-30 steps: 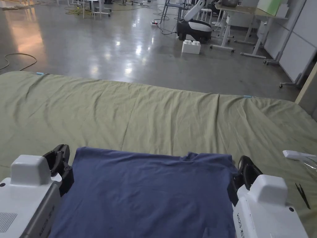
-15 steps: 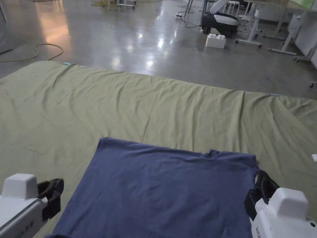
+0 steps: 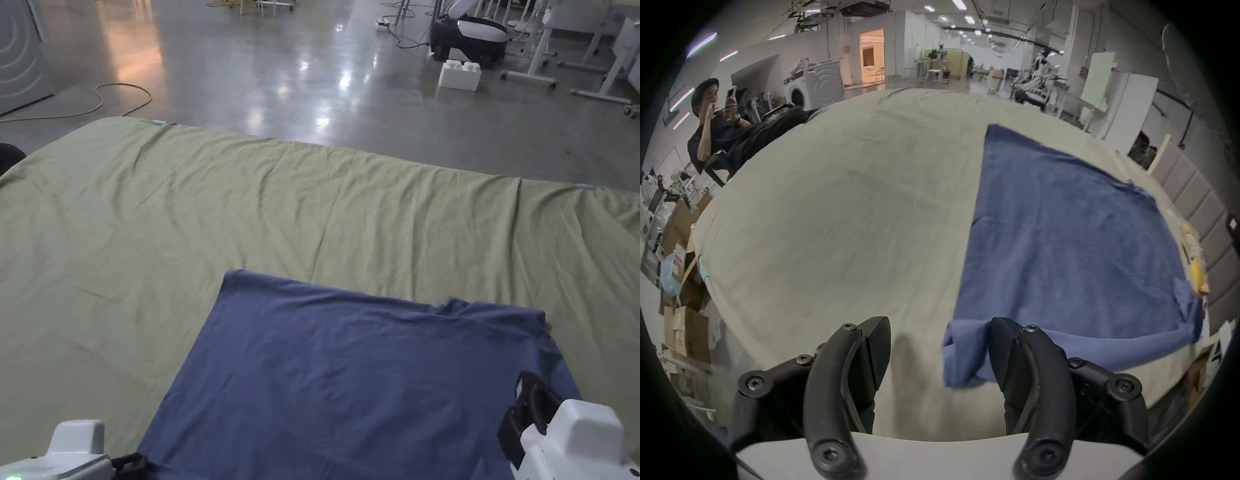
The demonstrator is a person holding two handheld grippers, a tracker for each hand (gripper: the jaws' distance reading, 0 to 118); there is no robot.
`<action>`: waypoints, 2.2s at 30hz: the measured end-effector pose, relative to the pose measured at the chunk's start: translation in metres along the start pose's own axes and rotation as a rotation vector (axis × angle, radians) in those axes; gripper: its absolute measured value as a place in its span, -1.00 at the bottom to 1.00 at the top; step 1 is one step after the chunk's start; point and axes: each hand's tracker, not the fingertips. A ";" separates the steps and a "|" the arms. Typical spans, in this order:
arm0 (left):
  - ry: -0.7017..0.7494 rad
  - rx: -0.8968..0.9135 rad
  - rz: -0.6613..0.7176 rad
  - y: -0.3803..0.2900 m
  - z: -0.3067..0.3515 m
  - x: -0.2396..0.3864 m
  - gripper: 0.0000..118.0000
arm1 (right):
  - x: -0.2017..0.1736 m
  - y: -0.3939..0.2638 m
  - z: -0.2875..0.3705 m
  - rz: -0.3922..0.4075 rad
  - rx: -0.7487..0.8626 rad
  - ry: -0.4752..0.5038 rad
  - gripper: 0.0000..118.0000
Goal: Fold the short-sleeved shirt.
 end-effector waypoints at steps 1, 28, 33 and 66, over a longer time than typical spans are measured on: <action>0.002 -0.006 -0.003 -0.002 -0.005 0.002 0.08 | 0.000 -0.002 0.000 -0.002 -0.007 0.000 -0.99; -0.112 0.054 -0.065 -0.002 0.031 0.010 -0.89 | 0.139 -0.078 0.029 0.025 -0.670 -0.109 0.14; -0.111 0.055 -0.068 -0.001 0.029 0.009 -0.89 | 0.137 -0.111 0.022 0.022 -0.777 -0.100 0.14; -0.182 0.290 -0.046 0.100 0.010 0.025 -0.89 | 0.127 -0.009 -0.054 -0.018 -0.555 -0.049 -0.87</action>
